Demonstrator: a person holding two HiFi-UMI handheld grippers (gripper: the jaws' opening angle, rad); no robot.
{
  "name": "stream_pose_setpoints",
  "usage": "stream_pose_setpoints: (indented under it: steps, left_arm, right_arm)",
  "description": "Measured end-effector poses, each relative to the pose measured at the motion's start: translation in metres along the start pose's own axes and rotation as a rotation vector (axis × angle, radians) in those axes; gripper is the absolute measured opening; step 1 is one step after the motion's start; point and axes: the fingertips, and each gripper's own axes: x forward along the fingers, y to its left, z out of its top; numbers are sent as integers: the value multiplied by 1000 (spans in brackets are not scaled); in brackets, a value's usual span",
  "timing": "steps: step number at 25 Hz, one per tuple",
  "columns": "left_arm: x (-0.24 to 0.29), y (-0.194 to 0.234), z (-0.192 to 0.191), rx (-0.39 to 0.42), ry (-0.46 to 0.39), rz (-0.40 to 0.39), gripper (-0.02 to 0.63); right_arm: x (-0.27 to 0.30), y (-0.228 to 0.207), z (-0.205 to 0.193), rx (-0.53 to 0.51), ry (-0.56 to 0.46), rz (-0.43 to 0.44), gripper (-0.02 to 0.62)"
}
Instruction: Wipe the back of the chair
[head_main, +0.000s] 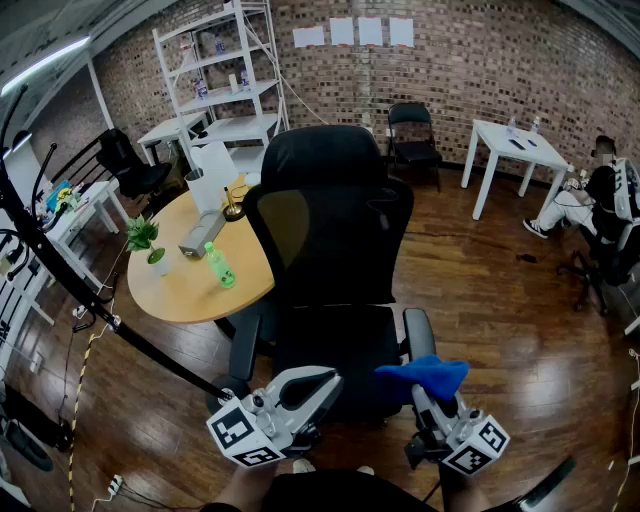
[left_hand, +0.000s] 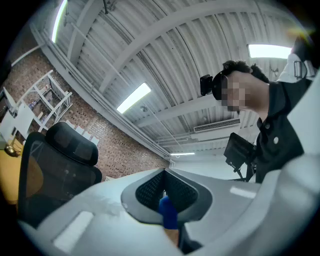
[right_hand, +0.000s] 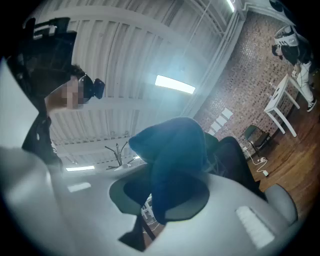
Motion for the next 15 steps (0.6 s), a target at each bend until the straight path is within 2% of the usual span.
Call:
stream_pose_setpoints:
  steps: [6,10,15]
  left_arm:
    - [-22,48,22,34,-29,37,-3]
    - [-43,99,43,55,-76,27,-3]
    - [-67,168,73,44,-120,-19,-3]
  right_arm:
    - [43,-41,6,-38,29,-75,60]
    - [97,-65,18,-176,68,-102,60]
    - [168,-79,47,-365,80,-135,60]
